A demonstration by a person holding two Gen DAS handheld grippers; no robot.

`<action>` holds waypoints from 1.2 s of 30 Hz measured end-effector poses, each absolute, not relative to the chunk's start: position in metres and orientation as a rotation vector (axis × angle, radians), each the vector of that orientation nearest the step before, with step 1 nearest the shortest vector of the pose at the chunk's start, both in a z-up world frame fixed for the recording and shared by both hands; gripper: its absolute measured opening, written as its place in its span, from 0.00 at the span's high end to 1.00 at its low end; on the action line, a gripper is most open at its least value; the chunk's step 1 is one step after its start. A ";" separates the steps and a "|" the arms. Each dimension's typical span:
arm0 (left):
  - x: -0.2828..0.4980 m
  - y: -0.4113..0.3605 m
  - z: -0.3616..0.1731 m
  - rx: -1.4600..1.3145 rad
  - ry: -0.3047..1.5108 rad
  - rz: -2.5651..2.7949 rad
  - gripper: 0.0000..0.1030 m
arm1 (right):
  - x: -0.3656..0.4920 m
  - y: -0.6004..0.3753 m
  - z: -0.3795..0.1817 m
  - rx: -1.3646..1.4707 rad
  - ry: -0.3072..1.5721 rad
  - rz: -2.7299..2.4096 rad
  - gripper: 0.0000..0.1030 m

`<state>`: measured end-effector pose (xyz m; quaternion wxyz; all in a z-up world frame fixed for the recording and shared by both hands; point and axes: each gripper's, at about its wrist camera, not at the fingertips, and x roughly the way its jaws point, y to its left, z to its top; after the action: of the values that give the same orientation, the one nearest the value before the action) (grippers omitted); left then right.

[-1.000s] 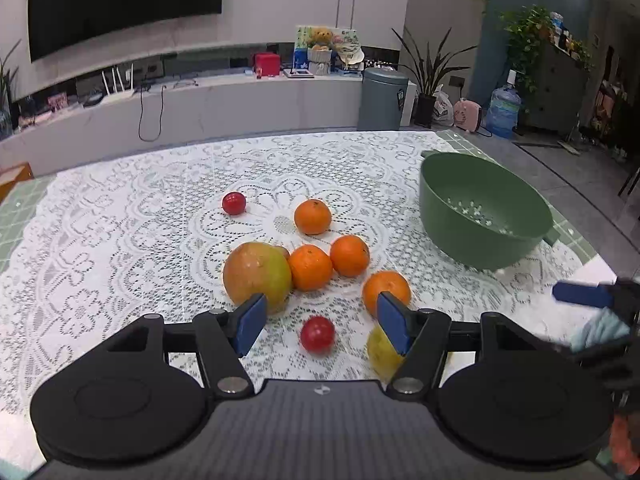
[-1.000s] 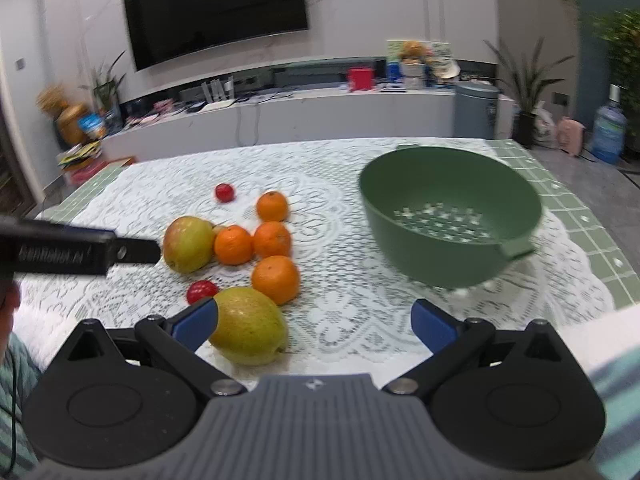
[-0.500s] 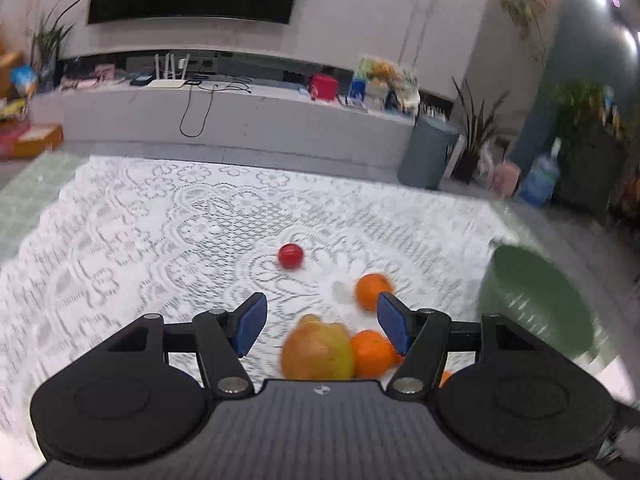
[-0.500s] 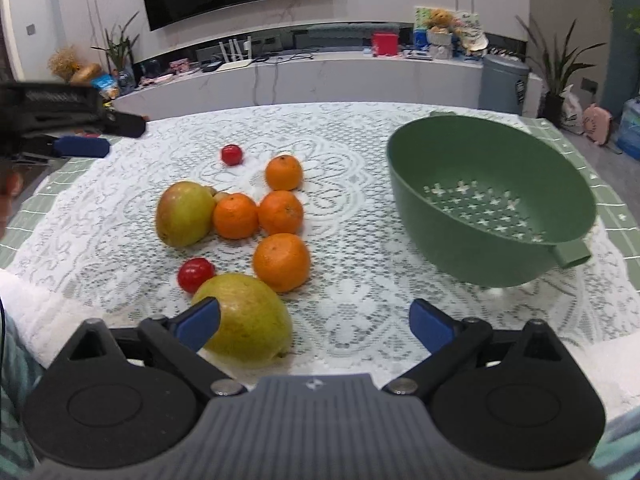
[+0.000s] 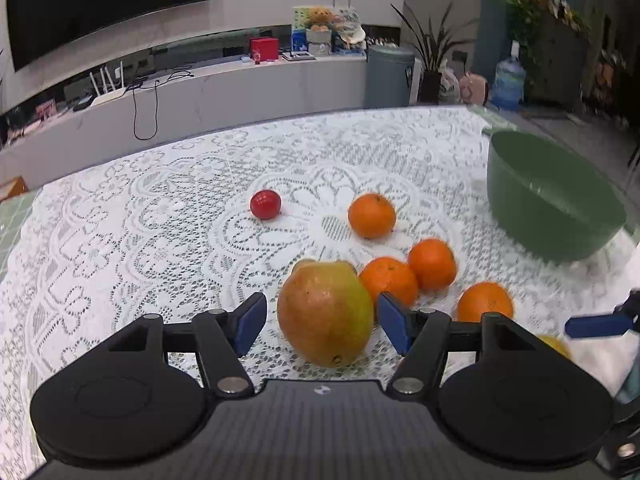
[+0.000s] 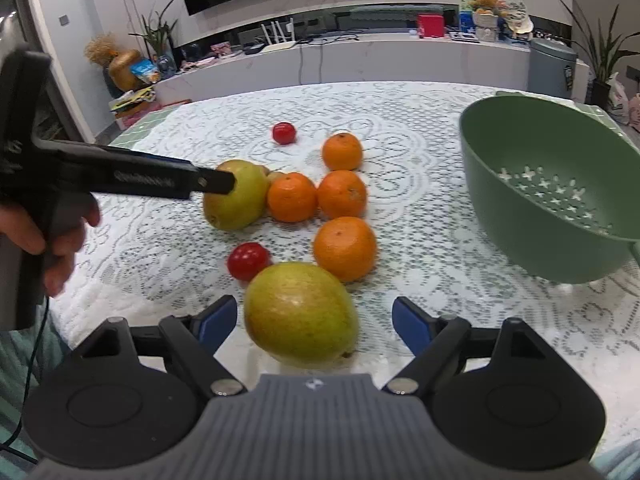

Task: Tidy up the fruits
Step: 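Grasp the red-green mango with the left gripper while the right gripper grasps the yellow-green pear, then lift the mango with the left gripper while the right gripper carries the pear to the colander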

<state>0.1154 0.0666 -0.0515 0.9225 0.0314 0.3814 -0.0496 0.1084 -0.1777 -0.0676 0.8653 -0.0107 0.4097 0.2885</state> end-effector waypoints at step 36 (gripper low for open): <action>0.133 0.076 -0.081 -0.002 0.767 -0.170 0.28 | 0.114 -0.162 -0.095 -0.053 0.881 0.648 0.35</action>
<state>0.1327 0.0760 -0.0815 0.9239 -0.0009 0.3735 -0.0826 0.1141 -0.1618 -0.0945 0.8538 -0.0253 0.4189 0.3081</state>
